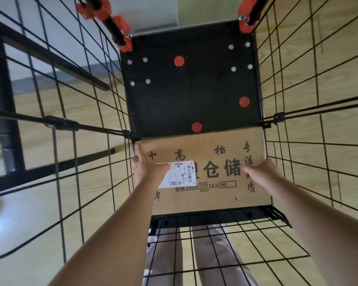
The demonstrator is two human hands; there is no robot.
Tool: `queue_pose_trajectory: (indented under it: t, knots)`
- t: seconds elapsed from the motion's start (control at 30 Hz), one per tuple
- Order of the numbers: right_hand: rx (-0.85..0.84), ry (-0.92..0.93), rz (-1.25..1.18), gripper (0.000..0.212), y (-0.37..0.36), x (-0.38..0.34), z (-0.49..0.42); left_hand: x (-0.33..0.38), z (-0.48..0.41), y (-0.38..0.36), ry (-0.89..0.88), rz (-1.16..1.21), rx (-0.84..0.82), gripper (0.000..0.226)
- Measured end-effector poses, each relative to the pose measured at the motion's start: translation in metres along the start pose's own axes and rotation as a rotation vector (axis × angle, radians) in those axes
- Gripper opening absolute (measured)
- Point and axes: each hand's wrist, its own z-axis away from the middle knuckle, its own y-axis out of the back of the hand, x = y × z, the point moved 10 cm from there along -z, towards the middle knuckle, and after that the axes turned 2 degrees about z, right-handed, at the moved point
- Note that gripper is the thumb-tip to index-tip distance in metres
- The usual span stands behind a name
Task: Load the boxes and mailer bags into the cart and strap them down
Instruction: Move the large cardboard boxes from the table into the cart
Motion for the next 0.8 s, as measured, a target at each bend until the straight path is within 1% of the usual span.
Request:
queue_pose_trajectory:
  t: [0.2, 0.4, 0.53, 0.67, 0.73, 0.8]
  knots:
    - [-0.053, -0.002, 0.004, 0.068, -0.004, -0.001, 0.0, -0.003, 0.002, -0.003, 0.018, -0.028, -0.015, 0.116]
    - [-0.028, -0.007, -0.018, 0.07, 0.0, -0.005, 0.004, -0.001, 0.005, -0.005, 0.039, -0.027, -0.053, 0.114]
    - [-0.019, -0.013, -0.07, 0.058, 0.003, -0.008, 0.008, -0.002, 0.007, -0.005, 0.045, -0.021, -0.05, 0.11]
    - [0.004, 0.037, -0.018, 0.063, 0.01, -0.022, 0.02, 0.004, 0.018, -0.007, 0.024, -0.002, -0.058, 0.102]
    - [0.02, 0.079, -0.013, 0.064, 0.015, -0.03, 0.029, 0.012, 0.024, -0.005, 0.0, -0.048, -0.056, 0.096]
    - [0.033, 0.145, 0.015, 0.06, 0.022, -0.041, 0.04, 0.023, 0.031, -0.003, -0.041, -0.123, -0.063, 0.088]
